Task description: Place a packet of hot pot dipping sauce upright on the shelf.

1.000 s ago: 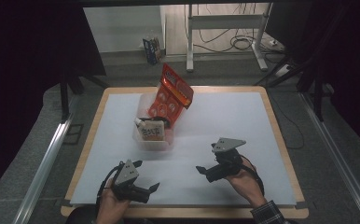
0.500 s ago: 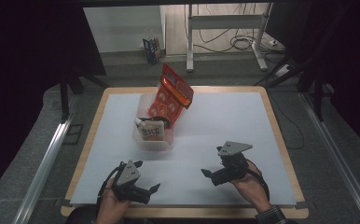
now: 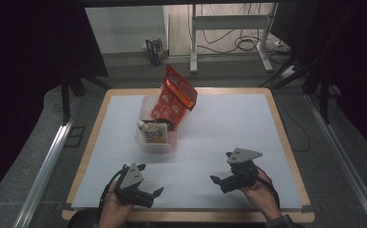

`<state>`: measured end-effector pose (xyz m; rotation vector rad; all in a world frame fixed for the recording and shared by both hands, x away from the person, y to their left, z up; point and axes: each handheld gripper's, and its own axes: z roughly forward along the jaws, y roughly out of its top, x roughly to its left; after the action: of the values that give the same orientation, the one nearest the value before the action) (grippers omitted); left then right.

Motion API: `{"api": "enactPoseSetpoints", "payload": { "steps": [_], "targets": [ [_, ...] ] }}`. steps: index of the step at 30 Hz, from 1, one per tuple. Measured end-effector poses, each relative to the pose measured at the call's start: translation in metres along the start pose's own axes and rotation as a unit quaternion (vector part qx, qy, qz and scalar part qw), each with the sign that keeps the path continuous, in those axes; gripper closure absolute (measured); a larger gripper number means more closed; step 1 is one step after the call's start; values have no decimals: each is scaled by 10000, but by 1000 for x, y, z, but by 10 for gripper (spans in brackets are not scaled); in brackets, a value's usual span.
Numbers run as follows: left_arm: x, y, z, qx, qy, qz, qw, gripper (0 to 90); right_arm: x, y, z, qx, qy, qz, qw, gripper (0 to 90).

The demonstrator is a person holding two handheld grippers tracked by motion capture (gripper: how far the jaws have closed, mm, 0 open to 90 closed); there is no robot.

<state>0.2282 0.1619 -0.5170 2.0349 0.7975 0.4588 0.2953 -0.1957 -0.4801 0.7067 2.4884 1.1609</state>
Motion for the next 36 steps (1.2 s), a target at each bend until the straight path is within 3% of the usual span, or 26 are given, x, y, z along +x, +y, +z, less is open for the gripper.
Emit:
{"api": "enactPoseSetpoints", "payload": {
  "steps": [17,36],
  "targets": [
    [-1,0,1,44,25,16,10000,9,-2,-13,-16,11,-108,51,9999,0],
    [-2,0,3,100,59,65,9999,9,-12,-33,-38,-50,-487,255,9985,0]
  ]
}}
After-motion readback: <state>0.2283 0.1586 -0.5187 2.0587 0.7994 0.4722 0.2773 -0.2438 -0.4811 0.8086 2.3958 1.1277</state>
